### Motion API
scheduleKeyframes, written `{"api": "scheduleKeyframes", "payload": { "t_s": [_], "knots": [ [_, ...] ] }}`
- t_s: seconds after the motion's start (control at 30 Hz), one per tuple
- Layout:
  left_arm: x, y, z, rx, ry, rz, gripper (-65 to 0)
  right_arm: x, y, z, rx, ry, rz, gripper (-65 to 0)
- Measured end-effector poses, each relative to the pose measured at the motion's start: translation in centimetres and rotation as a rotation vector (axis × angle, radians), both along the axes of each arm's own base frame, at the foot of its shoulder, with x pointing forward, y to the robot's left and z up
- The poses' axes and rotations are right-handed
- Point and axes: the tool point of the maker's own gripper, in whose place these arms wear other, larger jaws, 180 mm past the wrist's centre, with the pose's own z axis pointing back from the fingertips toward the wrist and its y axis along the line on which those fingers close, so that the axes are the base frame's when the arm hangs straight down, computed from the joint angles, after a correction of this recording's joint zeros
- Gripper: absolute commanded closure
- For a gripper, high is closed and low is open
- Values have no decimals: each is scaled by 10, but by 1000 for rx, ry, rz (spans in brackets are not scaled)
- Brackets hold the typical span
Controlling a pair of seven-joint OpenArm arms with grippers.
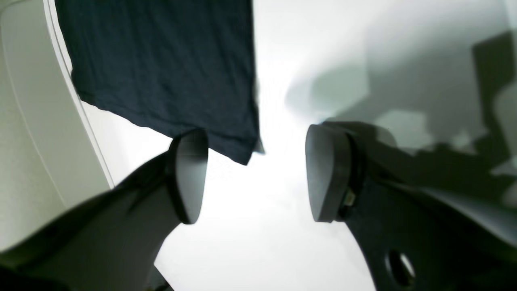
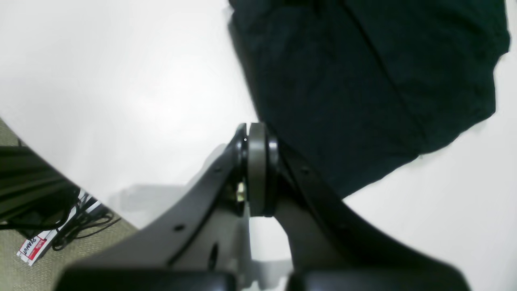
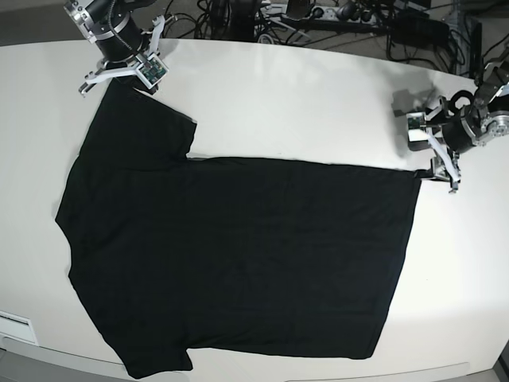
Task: Fold the T-shirt properly
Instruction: 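Move both grippers to the shirt's shoulder corners and grasp them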
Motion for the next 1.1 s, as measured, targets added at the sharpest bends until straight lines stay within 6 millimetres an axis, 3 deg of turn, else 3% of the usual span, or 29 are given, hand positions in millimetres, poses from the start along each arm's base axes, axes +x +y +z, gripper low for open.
{"api": "scheduleKeyframes", "payload": {
  "t_s": [0.23,0.47,0.5,0.53,0.6,0.63,0.73,0.8,0.9,1.1],
  "knots": [
    [19,11,-18,84,-7,-76,-394,0,0,0,-1,2,0,0],
    [49,-3,-31,114,-48,-99,-389,0,0,0,-2,1,0,0],
    [53,-6,-33,119,-55,-98,-362,0,0,0,-2,1,0,0],
    [56,-7,-34,133,-64,-92,-294,0,0,0,-1,2,0,0],
    [56,-9,-41,175,-64,-90,-98,0,0,0,-1,2,0,0],
    [55,-9,-43,189,-60,-88,-15,0,0,0,-1,1,0,-40],
    [55,-10,-42,178,-56,-48,0,-3,2,-2,-9,12,31,-238],
    [56,-10,-40,182,-65,-26,0,-3,2,-7,-11,19,36,-333],
    [60,-13,-36,178,-104,6,0,-6,-7,-27,-28,60,24,-346],
    [58,-23,-32,165,-116,-3,0,20,-24,-47,-66,32,-6,-346]
  ]
}}
